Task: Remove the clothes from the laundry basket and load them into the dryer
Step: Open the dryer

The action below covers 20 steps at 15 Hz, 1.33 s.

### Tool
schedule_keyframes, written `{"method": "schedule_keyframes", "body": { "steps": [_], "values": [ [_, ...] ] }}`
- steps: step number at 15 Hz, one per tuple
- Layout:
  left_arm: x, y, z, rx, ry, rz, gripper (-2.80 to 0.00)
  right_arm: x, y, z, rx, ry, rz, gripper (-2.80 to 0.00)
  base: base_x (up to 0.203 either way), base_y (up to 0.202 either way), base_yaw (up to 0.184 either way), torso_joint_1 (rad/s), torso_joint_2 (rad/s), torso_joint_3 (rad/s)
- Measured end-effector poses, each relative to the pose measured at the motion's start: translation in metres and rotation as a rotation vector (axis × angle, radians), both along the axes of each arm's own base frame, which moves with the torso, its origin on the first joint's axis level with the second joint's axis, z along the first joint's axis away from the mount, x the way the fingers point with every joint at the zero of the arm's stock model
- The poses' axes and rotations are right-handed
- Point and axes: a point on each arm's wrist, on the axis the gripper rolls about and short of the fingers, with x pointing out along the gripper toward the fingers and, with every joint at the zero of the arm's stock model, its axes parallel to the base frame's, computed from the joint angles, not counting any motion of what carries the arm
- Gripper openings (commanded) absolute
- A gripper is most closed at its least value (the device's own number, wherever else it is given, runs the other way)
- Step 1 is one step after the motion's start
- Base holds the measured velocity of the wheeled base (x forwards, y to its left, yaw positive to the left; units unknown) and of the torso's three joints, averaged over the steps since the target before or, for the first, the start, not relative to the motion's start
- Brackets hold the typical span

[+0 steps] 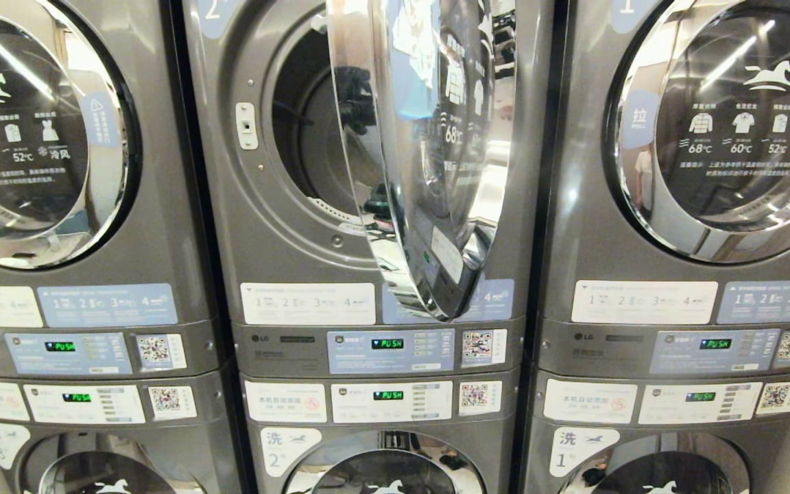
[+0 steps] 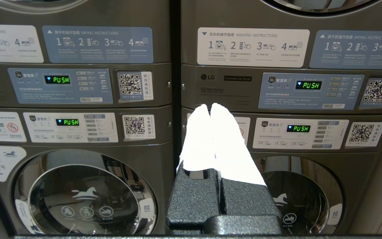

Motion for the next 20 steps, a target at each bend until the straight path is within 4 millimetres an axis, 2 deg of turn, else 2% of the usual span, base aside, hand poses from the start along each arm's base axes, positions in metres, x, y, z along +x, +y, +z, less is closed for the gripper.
{"method": "schedule_keyframes", "body": {
  "steps": [2,3,6,8,11,14,16,20],
  "values": [
    [0.042,-0.031,0.013,0.016,0.005,-0.144,-2.80,0.000,0.000,0.000,0.001,0.000,0.000,-2.80,0.000,0.000,0.000,0.000,0.00,0.000],
    [0.054,-0.046,0.014,0.028,0.009,-0.191,-2.80,0.000,0.000,0.000,0.002,0.000,0.000,-2.80,0.000,0.000,0.000,0.000,0.00,0.000],
    [0.076,-0.094,0.009,0.056,0.039,-0.298,-2.80,0.000,0.000,-0.001,0.002,0.000,0.001,-2.80,0.000,0.000,0.000,0.000,0.00,0.000],
    [0.085,-0.113,0.008,0.062,0.033,-0.326,-2.80,0.000,0.000,-0.001,0.003,0.000,0.000,-2.80,0.000,0.000,0.000,0.000,0.00,0.000],
    [0.085,-0.135,0.005,0.071,0.040,-0.375,-2.80,0.000,0.000,-0.001,0.002,0.000,0.000,-2.80,0.000,0.000,0.000,0.000,0.00,0.000],
    [0.074,-0.166,0.003,0.076,0.048,-0.467,-2.80,0.000,0.000,-0.001,0.002,0.000,0.000,-2.80,0.000,0.000,0.000,0.000,0.00,0.000],
    [0.070,-0.193,0.006,0.072,0.038,-0.531,-2.80,0.000,0.000,-0.001,0.002,0.000,0.001,-2.80,0.000,0.000,0.000,0.000,0.00,0.000],
    [0.074,-0.266,0.021,0.024,-0.022,-0.634,-2.80,0.000,0.000,-0.001,0.003,0.000,0.001,-2.80,0.000,0.000,0.000,0.000,0.00,0.000]
  ]
}}
